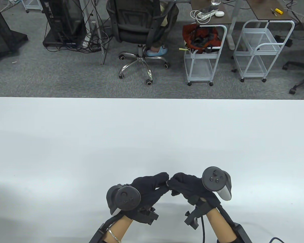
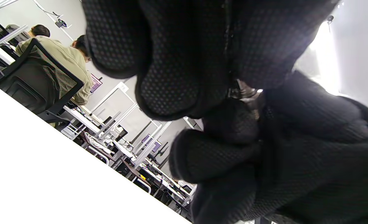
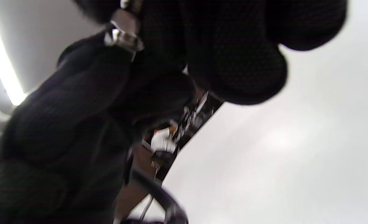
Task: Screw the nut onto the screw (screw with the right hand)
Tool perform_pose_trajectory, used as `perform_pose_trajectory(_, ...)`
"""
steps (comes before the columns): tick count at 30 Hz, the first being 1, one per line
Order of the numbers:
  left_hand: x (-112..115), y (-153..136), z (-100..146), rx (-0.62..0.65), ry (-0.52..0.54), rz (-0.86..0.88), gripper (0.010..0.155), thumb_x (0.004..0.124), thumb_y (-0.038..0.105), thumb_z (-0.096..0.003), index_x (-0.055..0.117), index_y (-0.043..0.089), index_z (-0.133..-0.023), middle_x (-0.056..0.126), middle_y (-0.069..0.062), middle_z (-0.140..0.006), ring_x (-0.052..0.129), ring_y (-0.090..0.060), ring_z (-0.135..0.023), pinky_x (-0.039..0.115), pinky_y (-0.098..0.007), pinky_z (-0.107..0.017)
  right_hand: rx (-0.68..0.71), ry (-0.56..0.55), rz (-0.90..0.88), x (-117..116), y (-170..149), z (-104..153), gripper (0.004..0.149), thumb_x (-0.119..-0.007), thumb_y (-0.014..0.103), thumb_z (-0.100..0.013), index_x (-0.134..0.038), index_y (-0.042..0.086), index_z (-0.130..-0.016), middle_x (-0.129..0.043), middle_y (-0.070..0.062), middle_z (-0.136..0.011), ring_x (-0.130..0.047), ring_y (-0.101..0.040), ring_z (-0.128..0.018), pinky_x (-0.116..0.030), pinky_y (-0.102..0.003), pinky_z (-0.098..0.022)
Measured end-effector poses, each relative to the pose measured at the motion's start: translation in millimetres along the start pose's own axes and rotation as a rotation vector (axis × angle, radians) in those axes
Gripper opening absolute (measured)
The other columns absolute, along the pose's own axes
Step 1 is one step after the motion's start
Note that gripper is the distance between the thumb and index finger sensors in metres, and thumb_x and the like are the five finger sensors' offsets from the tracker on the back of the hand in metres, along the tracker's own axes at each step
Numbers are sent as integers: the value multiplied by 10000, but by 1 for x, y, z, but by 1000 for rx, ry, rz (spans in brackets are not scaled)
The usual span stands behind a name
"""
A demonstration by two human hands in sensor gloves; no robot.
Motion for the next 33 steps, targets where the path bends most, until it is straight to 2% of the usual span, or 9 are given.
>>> perform_pose_trajectory(2,1,1,0,-11,2,15,431,868,442,-418,899,244,-800,1090,96,-647,1099,-74,-508,893,-310,-482,8,-20,-5,0,1,1,471,-608,385,-609,-889,7,-603,-998,-230,-552,-1046,-298,-323,-795,-517,-334)
perform_pose_trajectory(7,-2,-1,1,-16,18,-25,429,868,436,-419,898,239,-799,1090,90,-649,1100,-77,-507,894,-312,-479,1,196,16,-3,4,-1,500,-700,409,-595,-748,-41,-807,-861,-304,-773,-978,-372,-553,-728,-564,-458)
perform_pose_trajectory(11,0,1,0,-6,12,8,431,866,441,-420,896,241,-801,1089,95,-651,1098,-74,-512,893,-309,-483,30,-40,36,0,6,1,474,-614,384,-606,-887,-4,-607,-997,-237,-549,-1046,-301,-318,-795,-519,-329)
perform_pose_trajectory(17,-4,1,1,-9,28,-3,430,866,443,-421,895,241,-800,1088,93,-652,1098,-74,-511,893,-309,-481,3,194,4,-1,8,0,496,-702,398,-597,-734,-44,-818,-845,-313,-790,-967,-383,-574,-718,-572,-470)
perform_pose_trajectory(20,-1,2,0,4,11,17,432,866,448,-420,895,244,-799,1088,101,-650,1098,-68,-512,893,-306,-485,35,-33,26,2,7,2,469,-615,393,-608,-876,4,-630,-991,-232,-571,-1046,-297,-341,-796,-513,-343)
perform_pose_trajectory(22,0,2,1,-3,12,23,434,867,448,-418,895,243,-800,1087,94,-651,1096,-74,-512,891,-309,-484,25,-5,12,2,6,2,472,-603,378,-610,-880,-5,-617,-992,-242,-562,-1042,-309,-331,-791,-522,-337)
perform_pose_trajectory(26,-3,2,1,-9,26,-23,432,865,446,-422,894,238,-800,1086,90,-654,1098,-75,-510,893,-309,-480,-3,228,-30,-2,6,-1,515,-709,397,-595,-725,-61,-830,-828,-338,-801,-956,-404,-587,-707,-585,-474)
perform_pose_trajectory(30,-2,5,1,6,19,-4,432,866,445,-421,896,237,-798,1089,95,-647,1098,-74,-507,892,-310,-480,27,-42,9,1,6,1,472,-614,386,-607,-885,-1,-612,-996,-238,-555,-1047,-303,-323,-795,-519,-332)
perform_pose_trajectory(33,-3,5,1,5,28,-22,432,866,444,-422,896,238,-801,1086,86,-657,1097,-79,-513,891,-313,-481,31,71,-22,2,5,1,492,-627,412,-607,-847,-20,-692,-956,-276,-646,-1031,-344,-416,-774,-542,-381)
Point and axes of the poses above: the tracker on the back of each hand, its own y axis roughly to the thumb side, its own z axis roughly from the fingertips to the wrist, x = y × z, the point moved 1 cm from there along -z, roughly from the wrist to the fingertips
